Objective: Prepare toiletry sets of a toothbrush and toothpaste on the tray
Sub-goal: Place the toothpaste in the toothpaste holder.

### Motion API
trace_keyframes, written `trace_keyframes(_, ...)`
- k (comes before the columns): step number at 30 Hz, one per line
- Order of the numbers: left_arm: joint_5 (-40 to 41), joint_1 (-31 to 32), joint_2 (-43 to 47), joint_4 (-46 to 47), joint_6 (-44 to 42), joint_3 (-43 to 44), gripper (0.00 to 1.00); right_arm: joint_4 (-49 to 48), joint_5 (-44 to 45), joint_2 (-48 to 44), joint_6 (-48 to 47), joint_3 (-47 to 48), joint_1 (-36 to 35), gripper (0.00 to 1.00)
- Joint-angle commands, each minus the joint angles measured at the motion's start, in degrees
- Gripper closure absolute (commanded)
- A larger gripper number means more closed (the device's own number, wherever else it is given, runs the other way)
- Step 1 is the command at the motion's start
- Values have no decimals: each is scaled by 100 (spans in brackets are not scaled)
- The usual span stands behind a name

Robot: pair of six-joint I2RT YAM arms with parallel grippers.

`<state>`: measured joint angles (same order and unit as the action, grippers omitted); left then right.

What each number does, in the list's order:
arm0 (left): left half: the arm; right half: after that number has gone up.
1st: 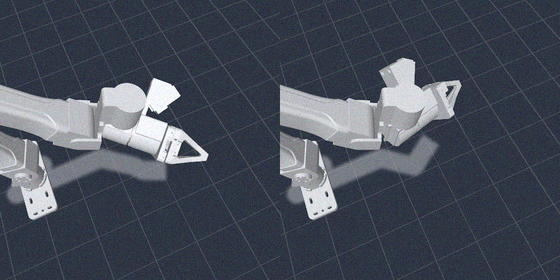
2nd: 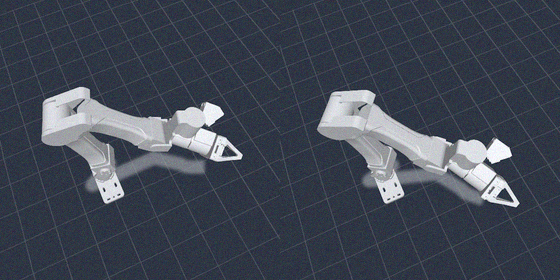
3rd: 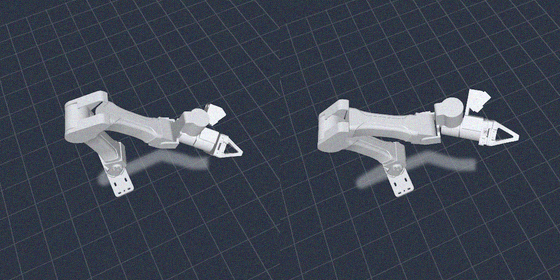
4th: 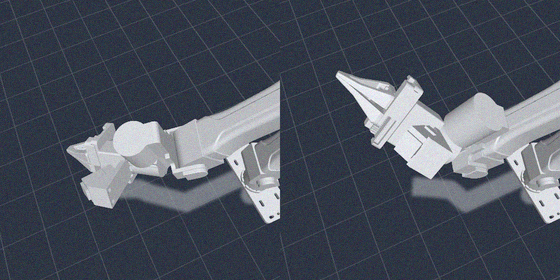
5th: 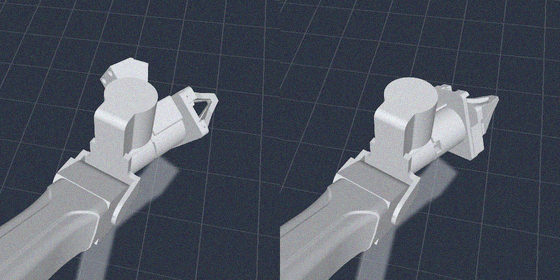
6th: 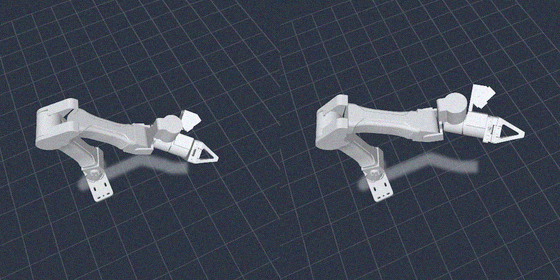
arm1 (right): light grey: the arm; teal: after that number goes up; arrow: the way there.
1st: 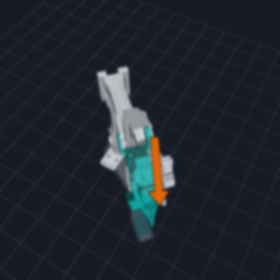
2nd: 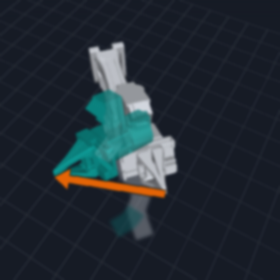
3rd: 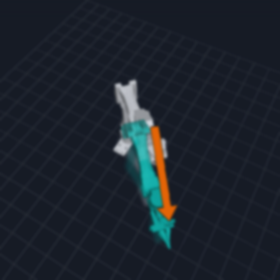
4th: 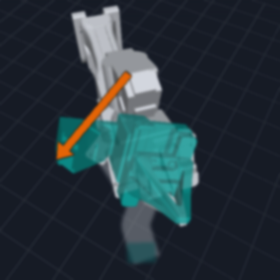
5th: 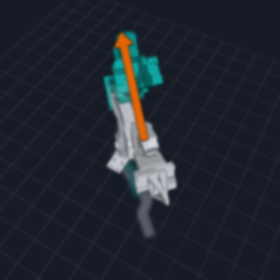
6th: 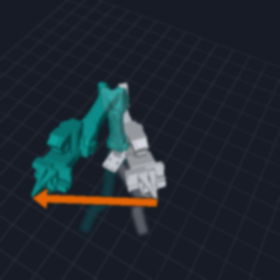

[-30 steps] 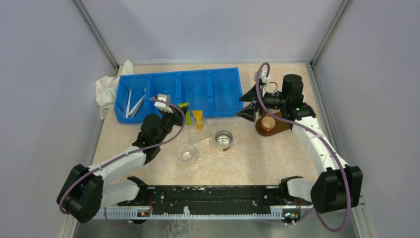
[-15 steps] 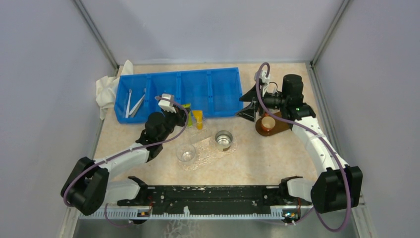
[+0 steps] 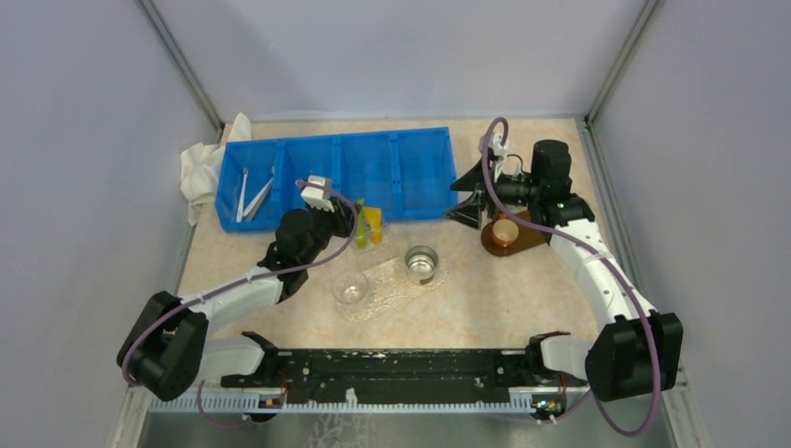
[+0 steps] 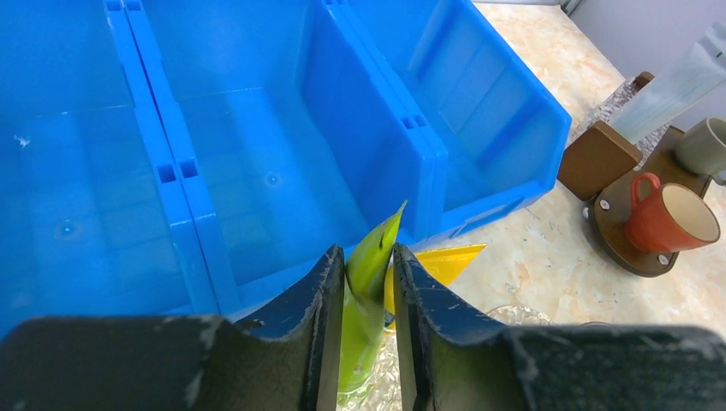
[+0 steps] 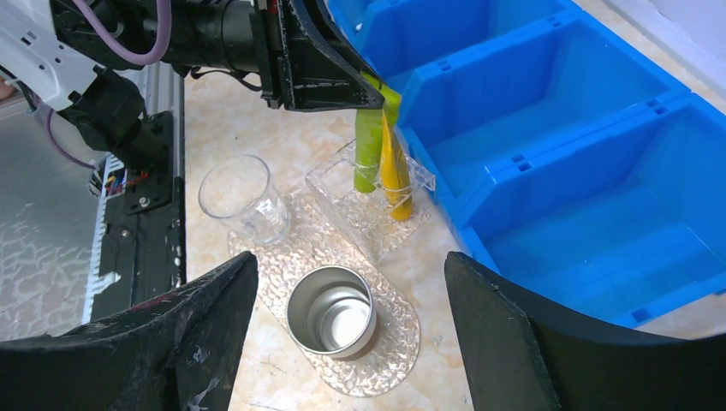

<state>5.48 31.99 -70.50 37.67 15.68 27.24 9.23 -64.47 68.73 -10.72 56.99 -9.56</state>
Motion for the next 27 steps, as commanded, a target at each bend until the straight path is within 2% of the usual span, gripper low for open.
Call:
trace_keyframes(1, -96, -30, 58, 210, -52, 196, 66, -200, -78, -117, -31, 54, 33, 20)
trace_keyframes(6, -58, -30, 258, 173, -68, 144, 57, -197, -94, -110, -35, 47, 33, 20)
trace_keyframes(13, 9, -35, 723, 168, -238, -30, 36, -205, -129, -104, -35, 36, 33, 20)
trace_keyframes(18, 51, -43, 982, 407, -391, -266, 10, -216, -189, -129, -48, 28, 33, 20)
trace_keyframes(20, 90, -47, 1066, 486, -408, -343, 2, -199, -204, -139, -65, 30, 33, 20)
trace_keyframes(27, 49, -111, 1167, 471, -438, -398, 1, -160, -236, -159, -114, 19, 33, 20)
